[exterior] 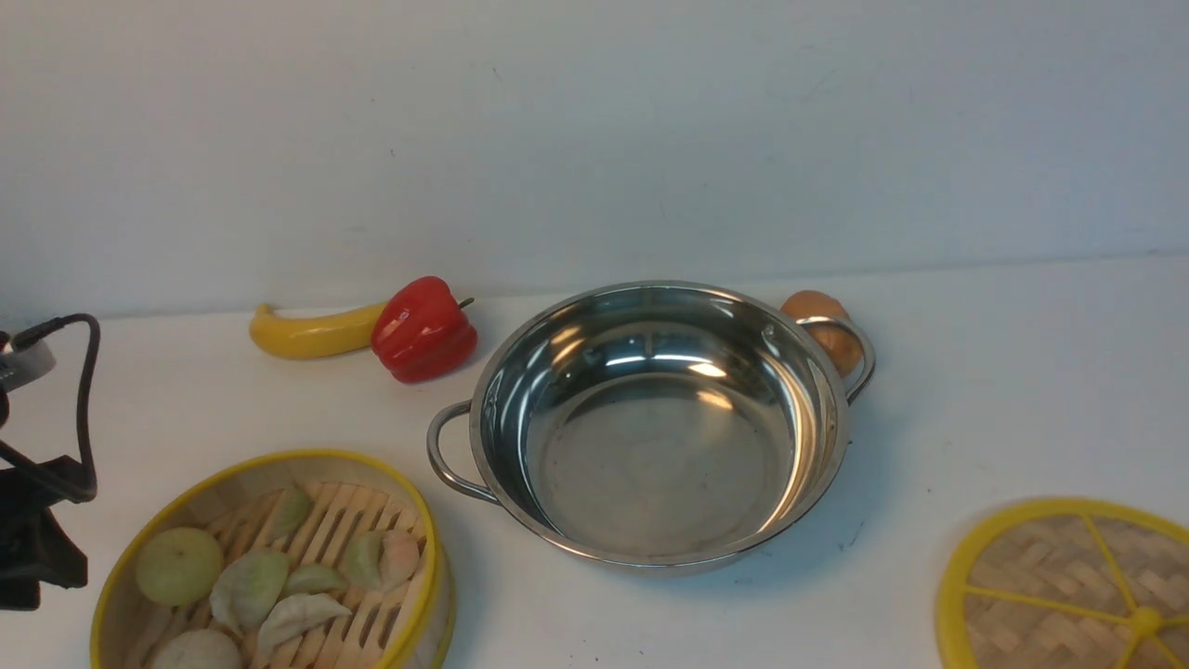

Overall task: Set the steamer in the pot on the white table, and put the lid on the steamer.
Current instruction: 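Grasp the rim of the steamer basket holding the buns with the left gripper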

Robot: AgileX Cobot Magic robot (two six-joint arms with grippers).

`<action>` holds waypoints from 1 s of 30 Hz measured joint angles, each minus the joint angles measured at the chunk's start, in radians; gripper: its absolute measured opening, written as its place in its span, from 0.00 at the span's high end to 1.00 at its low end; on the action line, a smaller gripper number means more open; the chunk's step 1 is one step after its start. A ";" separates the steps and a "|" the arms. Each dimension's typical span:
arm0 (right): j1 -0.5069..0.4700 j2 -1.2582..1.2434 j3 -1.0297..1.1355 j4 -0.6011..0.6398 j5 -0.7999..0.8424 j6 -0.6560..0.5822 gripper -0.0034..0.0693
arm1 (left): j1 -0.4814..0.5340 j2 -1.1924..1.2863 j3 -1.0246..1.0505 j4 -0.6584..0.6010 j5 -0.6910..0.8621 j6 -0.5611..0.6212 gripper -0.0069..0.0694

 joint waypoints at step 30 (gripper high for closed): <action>0.000 -0.001 0.000 0.004 0.005 -0.003 0.61 | -0.092 0.057 0.000 0.136 -0.026 -0.071 0.59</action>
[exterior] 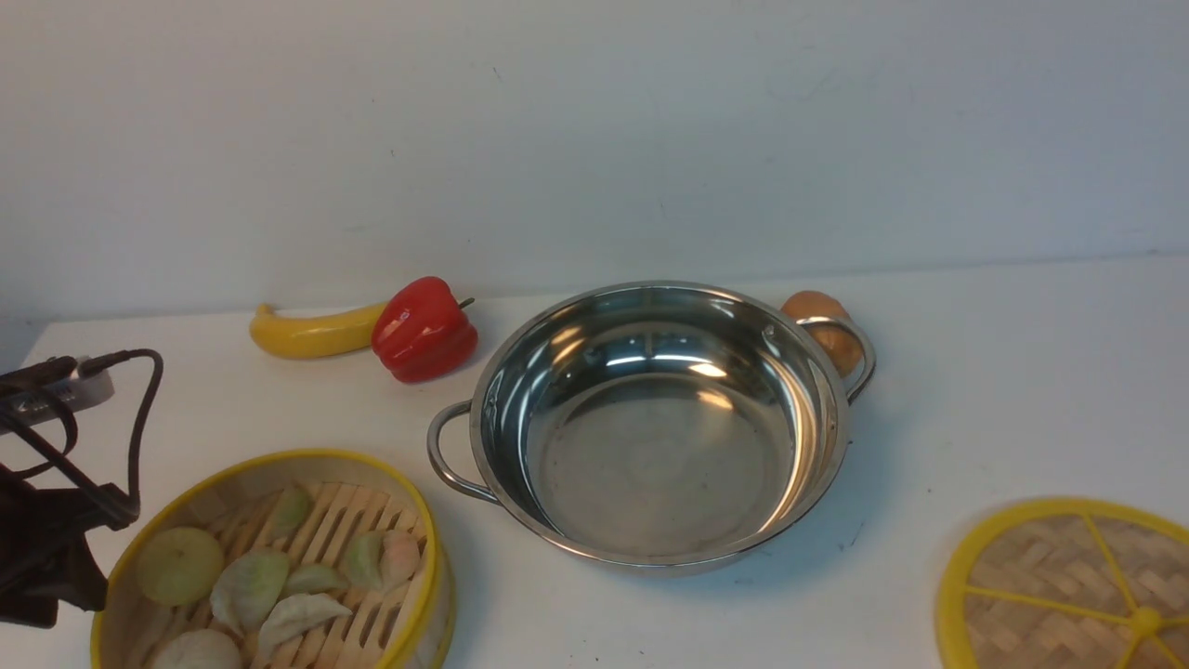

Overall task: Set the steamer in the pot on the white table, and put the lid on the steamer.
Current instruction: 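Grasp the rim of the steamer basket holding the buns with the left gripper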

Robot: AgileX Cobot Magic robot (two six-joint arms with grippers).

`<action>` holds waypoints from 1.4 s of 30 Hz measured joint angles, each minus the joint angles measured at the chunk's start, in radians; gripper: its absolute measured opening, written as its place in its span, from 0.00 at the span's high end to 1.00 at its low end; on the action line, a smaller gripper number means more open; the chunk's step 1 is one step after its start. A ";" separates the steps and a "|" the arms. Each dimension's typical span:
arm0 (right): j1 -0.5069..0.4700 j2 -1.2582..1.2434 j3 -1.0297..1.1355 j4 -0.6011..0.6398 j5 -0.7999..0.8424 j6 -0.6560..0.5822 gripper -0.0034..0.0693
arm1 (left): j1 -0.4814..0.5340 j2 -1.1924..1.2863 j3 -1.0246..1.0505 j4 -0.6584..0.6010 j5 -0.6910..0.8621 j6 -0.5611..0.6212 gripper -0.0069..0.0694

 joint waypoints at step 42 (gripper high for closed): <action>0.000 0.000 0.000 0.000 -0.022 -0.052 0.61 | -0.002 0.182 -0.001 -0.035 -0.007 -0.001 0.67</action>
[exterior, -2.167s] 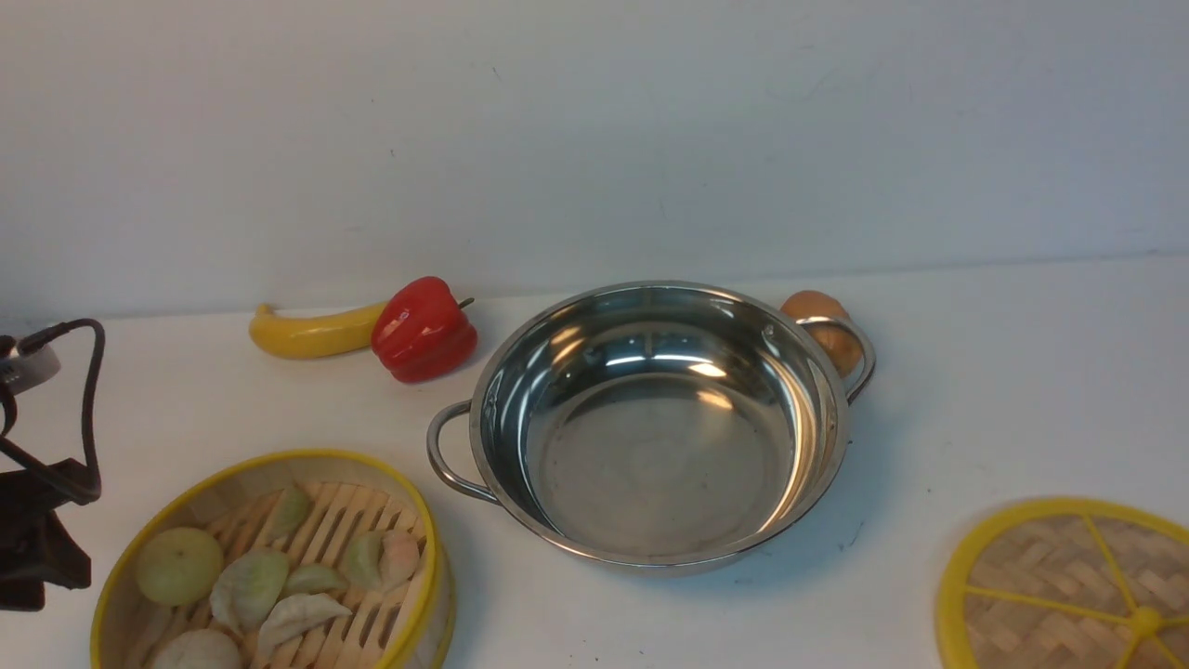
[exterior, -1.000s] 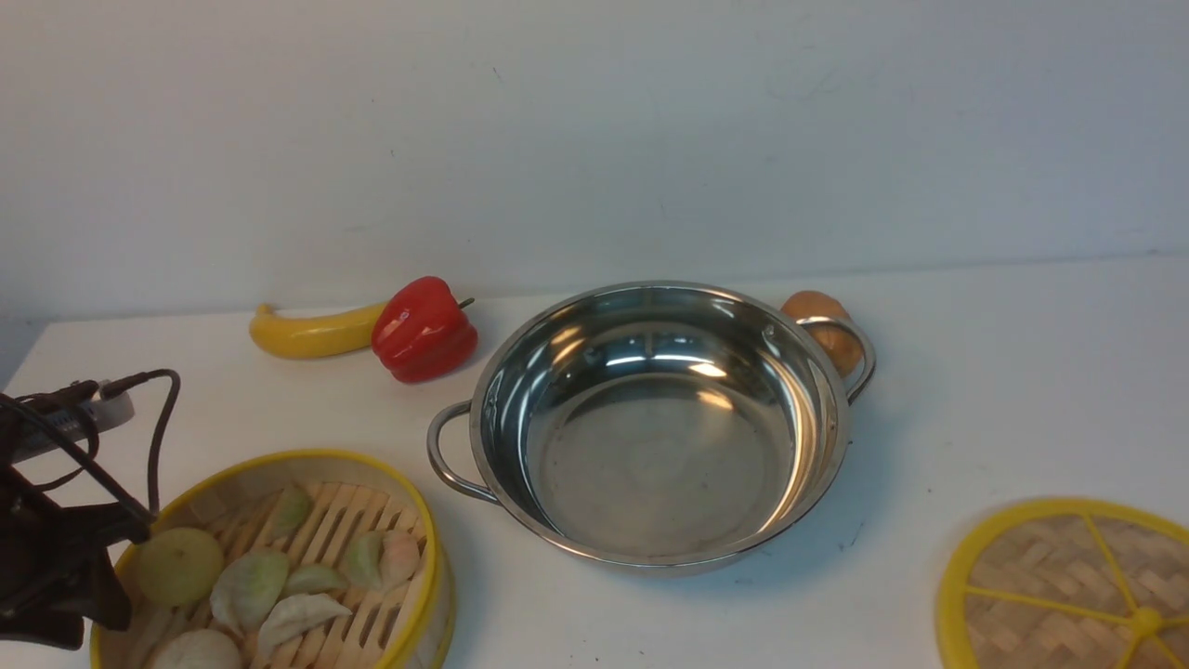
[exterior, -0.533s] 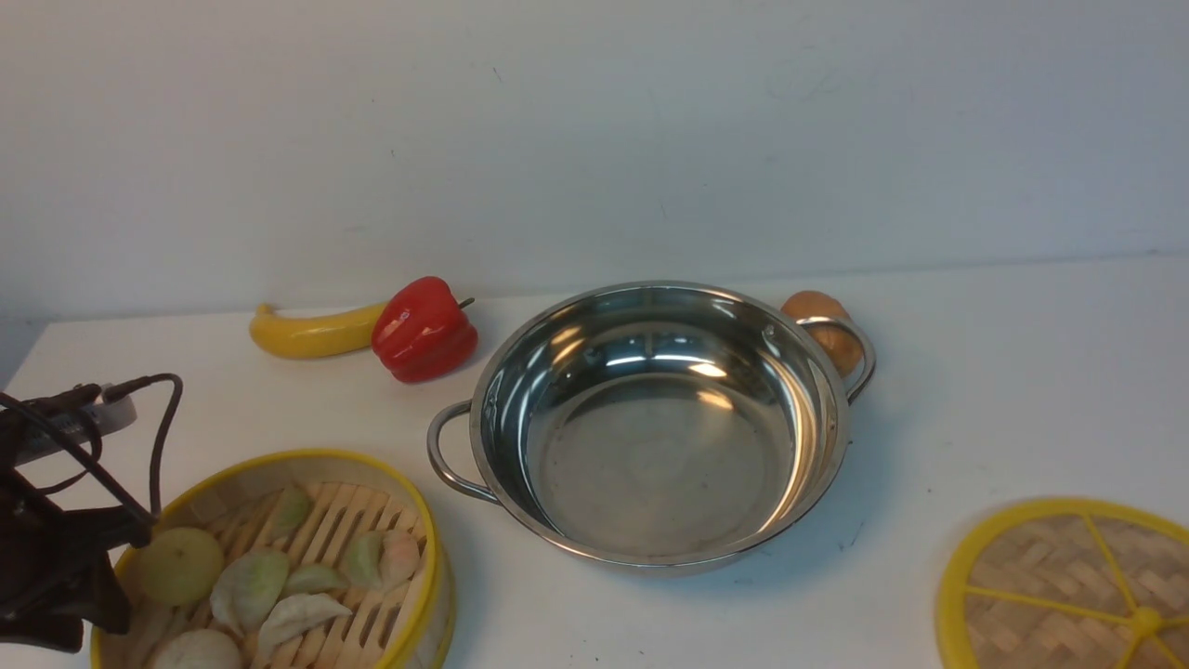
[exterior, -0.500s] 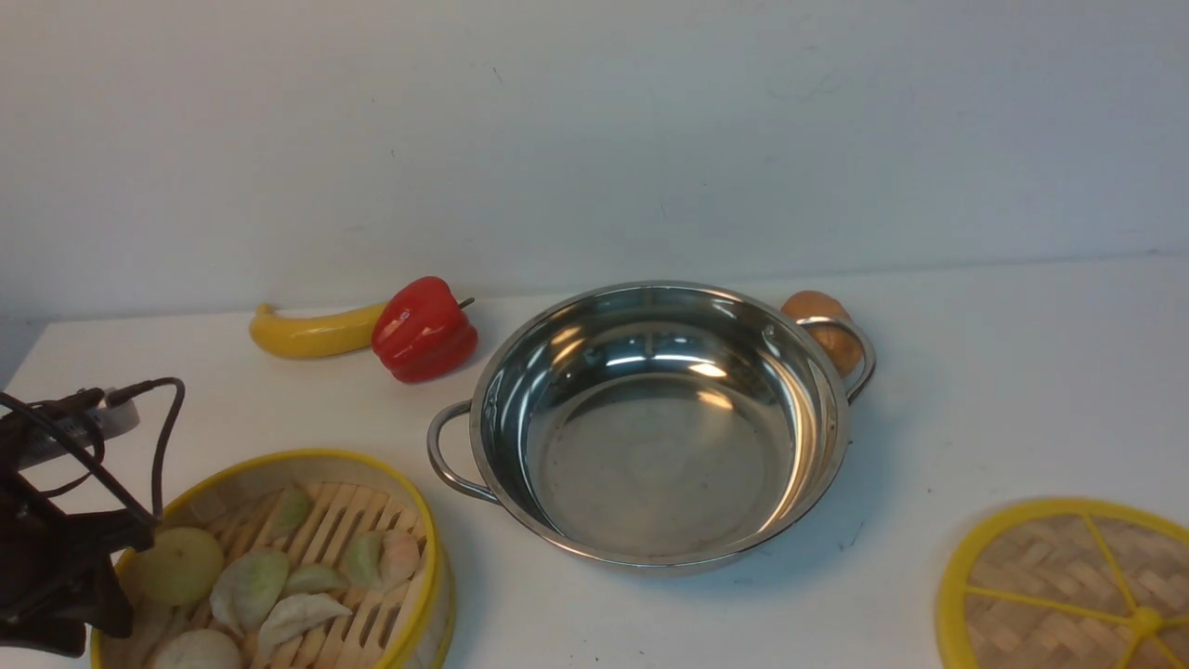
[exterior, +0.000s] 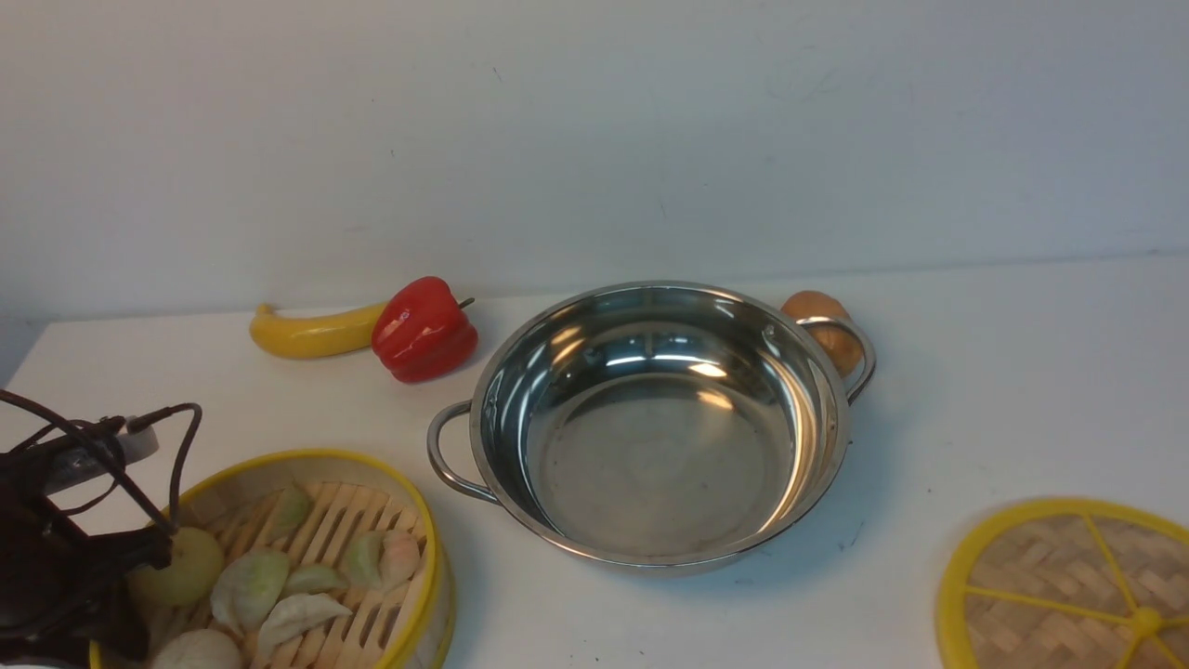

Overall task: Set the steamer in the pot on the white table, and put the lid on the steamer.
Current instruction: 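Grasp the rim of the steamer basket holding the buns with the left gripper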

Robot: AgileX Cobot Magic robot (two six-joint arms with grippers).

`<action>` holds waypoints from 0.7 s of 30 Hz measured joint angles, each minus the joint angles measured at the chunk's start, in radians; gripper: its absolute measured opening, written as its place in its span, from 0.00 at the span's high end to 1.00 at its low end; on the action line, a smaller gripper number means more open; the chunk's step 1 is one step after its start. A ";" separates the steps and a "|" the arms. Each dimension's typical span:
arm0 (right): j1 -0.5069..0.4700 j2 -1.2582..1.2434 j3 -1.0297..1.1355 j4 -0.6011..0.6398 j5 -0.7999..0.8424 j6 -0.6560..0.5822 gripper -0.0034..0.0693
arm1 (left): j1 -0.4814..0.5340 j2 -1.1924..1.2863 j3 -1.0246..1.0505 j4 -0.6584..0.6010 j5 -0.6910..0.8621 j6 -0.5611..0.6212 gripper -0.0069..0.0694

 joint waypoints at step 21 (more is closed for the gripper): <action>0.000 0.000 0.000 0.000 0.001 -0.001 0.61 | -0.001 -0.097 0.000 0.090 -0.007 -0.006 0.88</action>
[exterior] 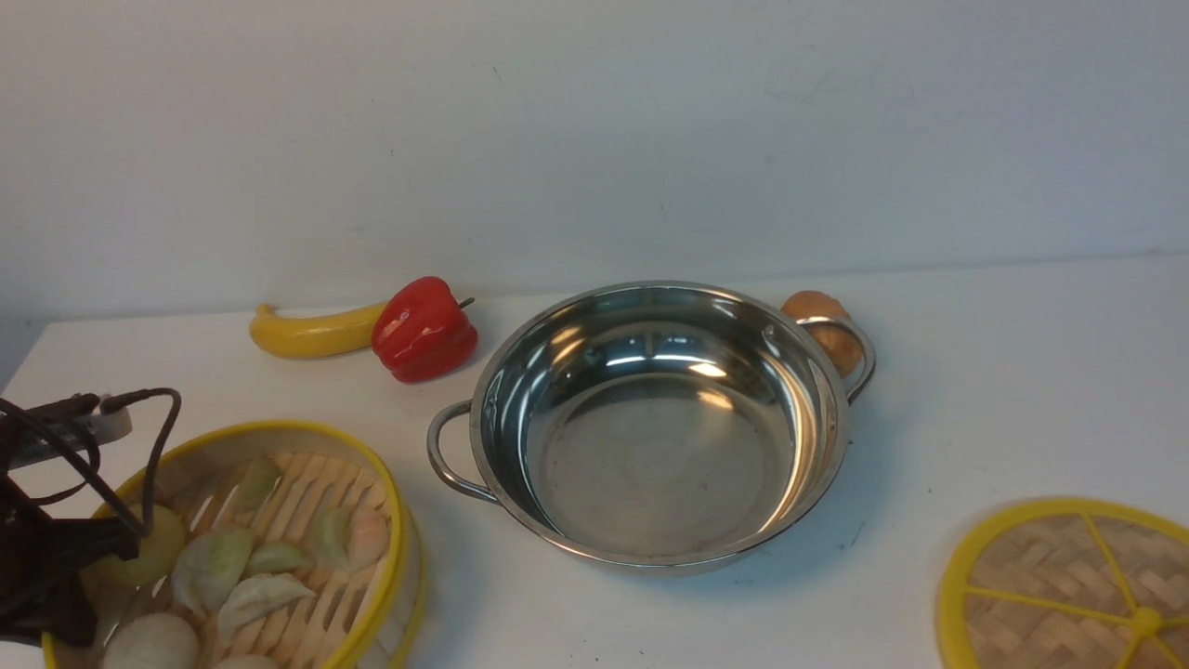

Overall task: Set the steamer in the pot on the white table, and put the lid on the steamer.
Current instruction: 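Grasp the rim of the steamer basket holding the buns with the left gripper, then place the bamboo steamer basket with dumplings into the steel pot with the left gripper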

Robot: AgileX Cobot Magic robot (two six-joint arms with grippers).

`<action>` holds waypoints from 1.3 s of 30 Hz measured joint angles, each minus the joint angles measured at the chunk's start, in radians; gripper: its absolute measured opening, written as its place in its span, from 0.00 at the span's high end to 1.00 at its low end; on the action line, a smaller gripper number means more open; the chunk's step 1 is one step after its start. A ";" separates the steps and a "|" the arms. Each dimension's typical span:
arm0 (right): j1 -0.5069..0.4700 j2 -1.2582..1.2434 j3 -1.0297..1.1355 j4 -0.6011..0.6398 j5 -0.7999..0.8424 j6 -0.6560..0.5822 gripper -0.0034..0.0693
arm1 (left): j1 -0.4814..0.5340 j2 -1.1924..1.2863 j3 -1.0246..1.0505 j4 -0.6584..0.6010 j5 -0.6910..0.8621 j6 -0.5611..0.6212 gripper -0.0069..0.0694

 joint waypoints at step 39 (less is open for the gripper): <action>0.000 0.000 0.000 0.000 0.045 -0.012 0.61 | -0.328 0.079 -0.606 -0.001 0.359 -0.061 0.88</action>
